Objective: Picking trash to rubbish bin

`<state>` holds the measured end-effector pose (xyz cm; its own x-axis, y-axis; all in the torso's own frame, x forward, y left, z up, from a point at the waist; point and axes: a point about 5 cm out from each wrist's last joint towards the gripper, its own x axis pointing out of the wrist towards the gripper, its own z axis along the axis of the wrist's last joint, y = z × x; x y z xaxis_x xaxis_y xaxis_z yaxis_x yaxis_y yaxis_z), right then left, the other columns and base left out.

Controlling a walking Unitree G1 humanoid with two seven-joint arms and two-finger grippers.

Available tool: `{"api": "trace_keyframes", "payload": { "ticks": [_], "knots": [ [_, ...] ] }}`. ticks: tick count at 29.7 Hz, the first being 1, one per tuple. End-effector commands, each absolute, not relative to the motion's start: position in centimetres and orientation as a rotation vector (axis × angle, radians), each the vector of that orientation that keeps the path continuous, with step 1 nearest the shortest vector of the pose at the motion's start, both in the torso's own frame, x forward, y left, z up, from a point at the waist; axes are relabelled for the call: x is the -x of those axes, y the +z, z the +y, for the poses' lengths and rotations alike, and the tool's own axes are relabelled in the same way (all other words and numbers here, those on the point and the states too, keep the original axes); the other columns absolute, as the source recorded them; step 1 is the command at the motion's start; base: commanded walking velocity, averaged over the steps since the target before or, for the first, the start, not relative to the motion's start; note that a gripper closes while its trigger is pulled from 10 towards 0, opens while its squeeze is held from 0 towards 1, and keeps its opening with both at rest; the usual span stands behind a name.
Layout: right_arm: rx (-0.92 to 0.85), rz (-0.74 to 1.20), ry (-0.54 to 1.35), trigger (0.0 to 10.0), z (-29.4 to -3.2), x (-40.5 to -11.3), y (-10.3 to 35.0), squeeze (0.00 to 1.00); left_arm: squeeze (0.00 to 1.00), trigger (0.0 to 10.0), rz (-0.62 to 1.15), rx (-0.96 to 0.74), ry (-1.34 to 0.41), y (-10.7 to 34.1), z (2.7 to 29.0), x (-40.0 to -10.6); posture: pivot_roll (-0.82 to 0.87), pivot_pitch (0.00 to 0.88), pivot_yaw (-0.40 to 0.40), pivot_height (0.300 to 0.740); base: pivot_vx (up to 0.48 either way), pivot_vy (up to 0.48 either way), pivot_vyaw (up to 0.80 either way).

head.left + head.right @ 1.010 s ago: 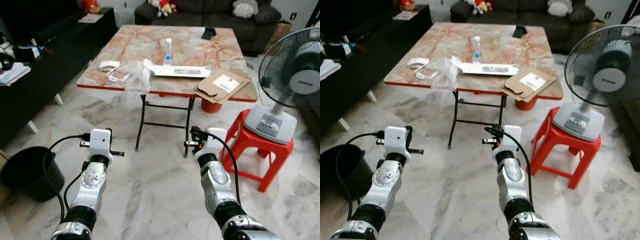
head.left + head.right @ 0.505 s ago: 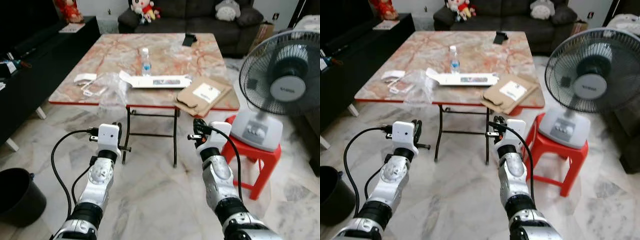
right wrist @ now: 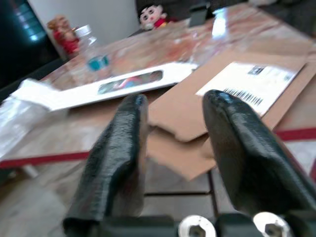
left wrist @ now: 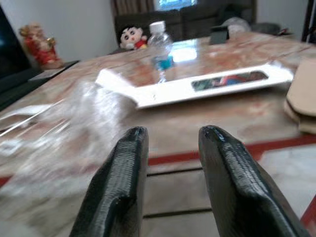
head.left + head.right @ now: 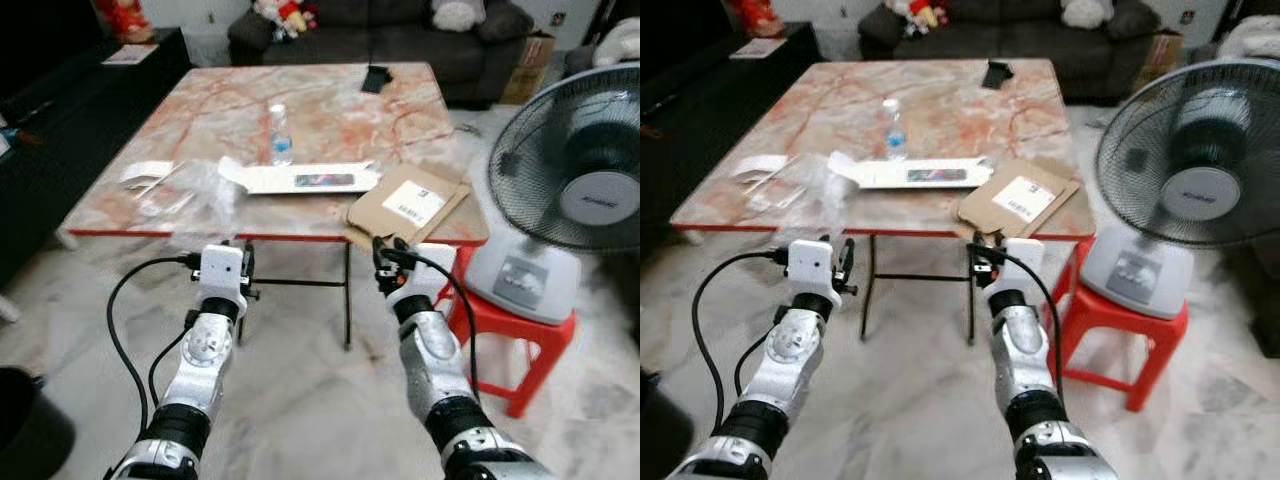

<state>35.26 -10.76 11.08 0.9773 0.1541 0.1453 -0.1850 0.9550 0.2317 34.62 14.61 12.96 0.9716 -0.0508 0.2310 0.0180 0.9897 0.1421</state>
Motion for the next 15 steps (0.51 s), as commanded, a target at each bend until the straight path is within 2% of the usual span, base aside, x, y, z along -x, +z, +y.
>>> {"api": "trace_keyframes", "payload": {
  "ticks": [1,15],
  "knots": [
    [-0.265,-0.119,0.201,10.0,-9.63,-35.17,11.10,1.00,1.00,10.0,-0.222,-0.161,-0.011,12.81,15.41,-34.52,0.05,0.097,0.031,0.740,0.000,0.000,0.00],
    [-0.271,-0.126,0.205,10.0,-9.61,-35.26,11.35,1.00,1.00,10.0,-0.242,-0.131,-0.023,13.52,15.02,-34.65,0.05,0.095,0.029,0.740,0.000,0.000,0.00]
  ]
}}
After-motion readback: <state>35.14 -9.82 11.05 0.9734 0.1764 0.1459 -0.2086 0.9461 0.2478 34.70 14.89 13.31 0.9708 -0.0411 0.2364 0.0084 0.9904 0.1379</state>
